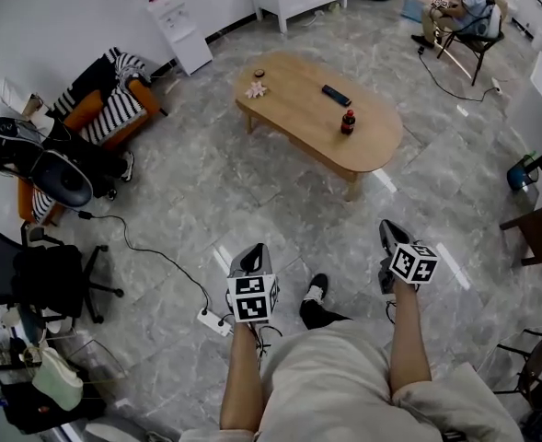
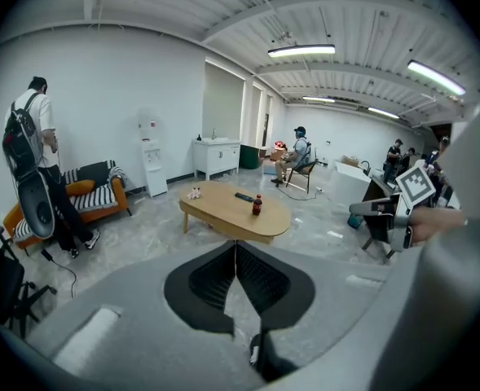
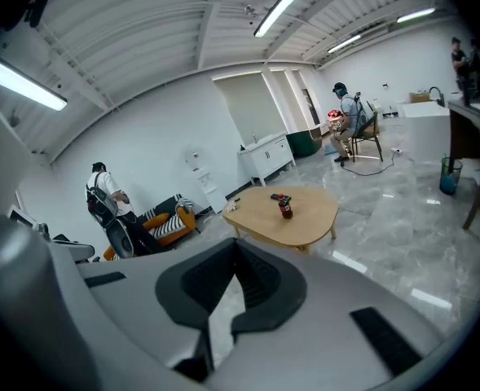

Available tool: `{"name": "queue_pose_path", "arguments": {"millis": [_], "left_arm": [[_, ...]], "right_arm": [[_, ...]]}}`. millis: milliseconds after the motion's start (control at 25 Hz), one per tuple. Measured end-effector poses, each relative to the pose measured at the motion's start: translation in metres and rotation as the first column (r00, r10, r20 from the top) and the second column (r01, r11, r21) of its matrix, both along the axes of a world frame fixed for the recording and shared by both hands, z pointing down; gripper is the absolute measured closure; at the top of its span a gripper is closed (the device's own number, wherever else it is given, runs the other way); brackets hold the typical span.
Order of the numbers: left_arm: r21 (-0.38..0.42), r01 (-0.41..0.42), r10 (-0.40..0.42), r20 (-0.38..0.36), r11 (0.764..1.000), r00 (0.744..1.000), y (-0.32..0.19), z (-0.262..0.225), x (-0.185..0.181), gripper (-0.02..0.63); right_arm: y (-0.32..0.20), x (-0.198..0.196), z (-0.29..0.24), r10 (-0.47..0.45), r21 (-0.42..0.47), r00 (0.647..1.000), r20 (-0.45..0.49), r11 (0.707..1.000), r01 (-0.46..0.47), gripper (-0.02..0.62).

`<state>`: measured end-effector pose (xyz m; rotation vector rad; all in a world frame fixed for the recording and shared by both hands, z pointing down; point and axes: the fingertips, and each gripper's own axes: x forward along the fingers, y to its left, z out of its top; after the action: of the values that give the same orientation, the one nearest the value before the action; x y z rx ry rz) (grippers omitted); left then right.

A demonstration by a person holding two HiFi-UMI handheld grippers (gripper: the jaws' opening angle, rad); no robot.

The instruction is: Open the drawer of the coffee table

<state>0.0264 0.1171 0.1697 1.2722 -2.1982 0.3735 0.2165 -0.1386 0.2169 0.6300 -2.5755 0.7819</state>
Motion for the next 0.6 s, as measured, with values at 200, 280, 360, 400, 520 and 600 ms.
{"name": "queue_pose_path", "arguments": {"millis": [200,280,360,400,520,600], "left_arm": [[-0.015,-0.043,0.043,0.030,0.999,0.999,-0.037,-0.007,-0.045,0.594],[-0.022,-0.061,0.062,0.042,0.998,0.997,-0.053,-0.007,-0.059,0.594],[-0.021,-0.078,0.079,0.048,0.997,0.996,-0.070,-0.008,-0.067,0.594],[-0.016,-0.082,0.083,0.048,0.997,0.995,-0.078,-0.008,-0.069,0.594],[-0.019,-0.084,0.085,0.061,0.996,0.994,-0.093,-0.003,-0.078,0.594],[-0.035,-0.081,0.083,0.071,0.996,0.994,-0.097,0.005,-0.081,0.594]], "right_arm": [[-0.032,-0.042,0.012,0.054,-0.036,0.998,0.038,0.998,-0.053,0.580],[-0.046,-0.055,0.017,0.081,-0.062,0.995,0.058,0.995,-0.077,0.580],[-0.060,-0.061,0.019,0.096,-0.071,0.993,0.065,0.993,-0.091,0.580],[-0.066,-0.063,0.019,0.098,-0.069,0.993,0.065,0.993,-0.093,0.580],[-0.080,-0.066,0.017,0.095,-0.055,0.994,0.060,0.994,-0.091,0.580],[-0.086,-0.062,0.021,0.096,-0.052,0.995,0.041,0.994,-0.094,0.580]]}}
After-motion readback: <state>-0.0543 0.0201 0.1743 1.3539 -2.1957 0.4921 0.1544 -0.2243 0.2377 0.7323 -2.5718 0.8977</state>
